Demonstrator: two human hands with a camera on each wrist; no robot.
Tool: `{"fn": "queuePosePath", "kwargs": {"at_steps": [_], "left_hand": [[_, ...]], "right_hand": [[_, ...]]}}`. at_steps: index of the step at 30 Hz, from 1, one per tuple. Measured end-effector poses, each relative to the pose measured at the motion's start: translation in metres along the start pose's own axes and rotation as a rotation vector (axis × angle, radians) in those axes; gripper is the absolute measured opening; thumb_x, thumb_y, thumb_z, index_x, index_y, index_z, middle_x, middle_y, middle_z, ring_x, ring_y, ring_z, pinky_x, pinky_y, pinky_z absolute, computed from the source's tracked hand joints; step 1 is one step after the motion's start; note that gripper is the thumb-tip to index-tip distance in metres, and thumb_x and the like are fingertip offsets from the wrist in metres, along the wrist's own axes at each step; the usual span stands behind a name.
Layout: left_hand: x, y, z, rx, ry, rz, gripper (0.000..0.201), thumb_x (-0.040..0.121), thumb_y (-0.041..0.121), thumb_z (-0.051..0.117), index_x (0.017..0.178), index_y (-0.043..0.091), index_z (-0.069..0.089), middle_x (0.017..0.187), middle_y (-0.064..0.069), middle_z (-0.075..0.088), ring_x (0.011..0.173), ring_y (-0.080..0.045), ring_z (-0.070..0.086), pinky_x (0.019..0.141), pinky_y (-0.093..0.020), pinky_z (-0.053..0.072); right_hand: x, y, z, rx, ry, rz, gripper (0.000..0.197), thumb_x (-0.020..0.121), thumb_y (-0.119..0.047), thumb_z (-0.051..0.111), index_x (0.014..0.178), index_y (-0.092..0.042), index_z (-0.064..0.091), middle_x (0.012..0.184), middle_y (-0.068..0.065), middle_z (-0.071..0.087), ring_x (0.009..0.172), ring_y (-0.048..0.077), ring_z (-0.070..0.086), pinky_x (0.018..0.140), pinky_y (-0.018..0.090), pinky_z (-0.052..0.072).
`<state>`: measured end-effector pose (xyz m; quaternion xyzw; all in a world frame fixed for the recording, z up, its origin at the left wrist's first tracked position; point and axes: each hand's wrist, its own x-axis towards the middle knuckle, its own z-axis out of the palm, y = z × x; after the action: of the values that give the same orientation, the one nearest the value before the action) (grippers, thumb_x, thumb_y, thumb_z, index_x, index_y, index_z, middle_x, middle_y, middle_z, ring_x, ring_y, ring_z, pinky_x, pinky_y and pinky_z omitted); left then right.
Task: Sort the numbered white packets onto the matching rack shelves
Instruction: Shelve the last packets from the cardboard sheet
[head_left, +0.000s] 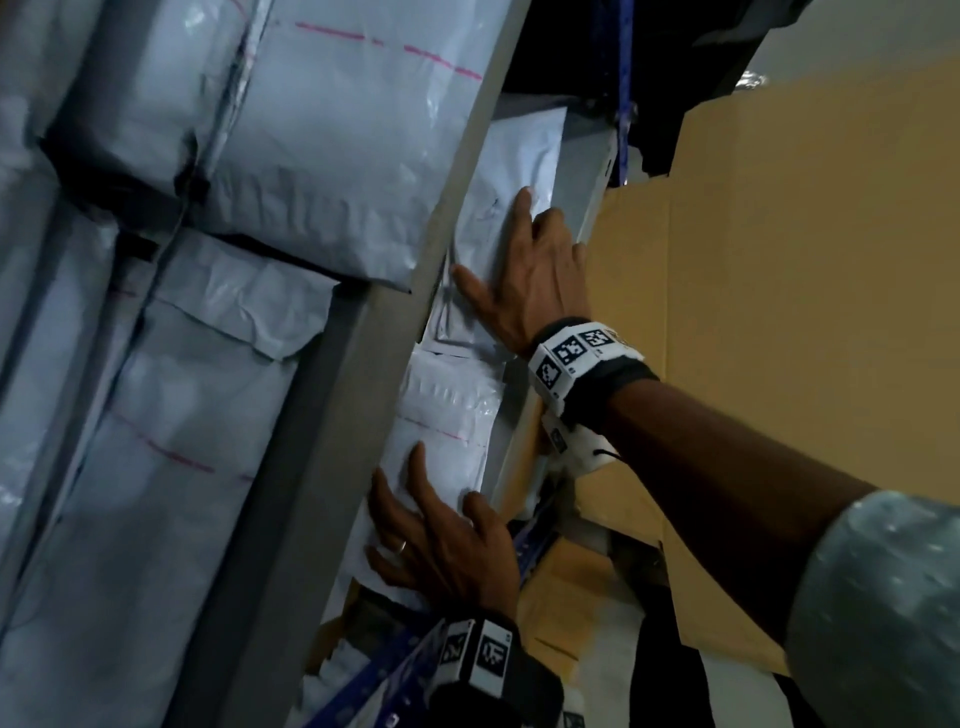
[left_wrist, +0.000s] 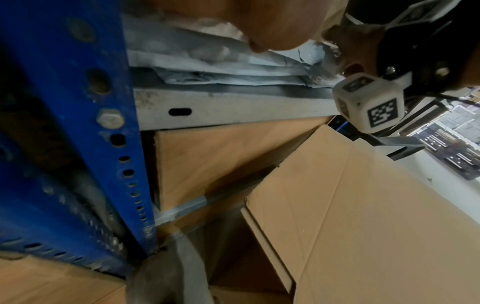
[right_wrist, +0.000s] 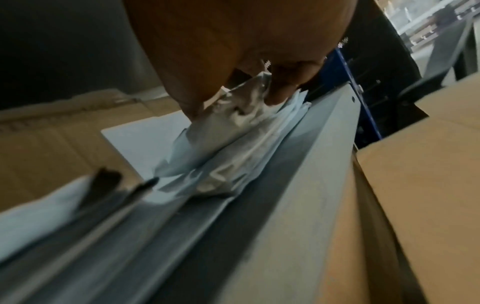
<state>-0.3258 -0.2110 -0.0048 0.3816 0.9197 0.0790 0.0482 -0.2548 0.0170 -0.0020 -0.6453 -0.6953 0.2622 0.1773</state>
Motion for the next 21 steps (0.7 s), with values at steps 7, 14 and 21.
{"fn": "queuePosePath", "kwargs": {"at_steps": [7,14,21], "left_hand": [[0.008,0.008,0.008,-0.013,0.036,0.015,0.062,0.096,0.056,0.04,0.155,0.038,0.027,0.163,-0.006,0.021,0.149,-0.029,0.02,0.116,-0.063,0.013],[0.021,0.004,0.014,-0.057,-0.048,-0.03,0.063,0.099,0.06,0.021,0.158,0.043,0.01,0.167,0.0,0.008,0.153,-0.024,0.005,0.116,-0.065,0.001],[0.023,-0.002,0.02,-0.033,-0.072,-0.018,0.064,0.097,0.064,0.014,0.158,0.045,0.008,0.167,0.002,0.008,0.153,-0.022,0.005,0.115,-0.07,0.002]], "right_hand": [[0.017,0.022,-0.011,-0.228,0.106,0.004,0.067,0.098,-0.067,0.023,0.142,-0.02,0.044,0.117,0.013,0.057,0.107,0.032,0.052,0.1,0.048,0.03],[0.044,0.027,-0.008,-0.35,-0.026,-0.379,0.083,0.096,-0.072,0.019,0.163,-0.023,0.019,0.171,0.009,0.009,0.158,0.031,0.003,0.123,0.059,-0.007],[0.046,0.023,0.018,-0.363,-0.084,-0.318,0.101,0.087,-0.086,0.009,0.164,-0.021,0.007,0.171,0.01,0.003,0.157,0.035,-0.003,0.122,0.063,-0.007]]}}
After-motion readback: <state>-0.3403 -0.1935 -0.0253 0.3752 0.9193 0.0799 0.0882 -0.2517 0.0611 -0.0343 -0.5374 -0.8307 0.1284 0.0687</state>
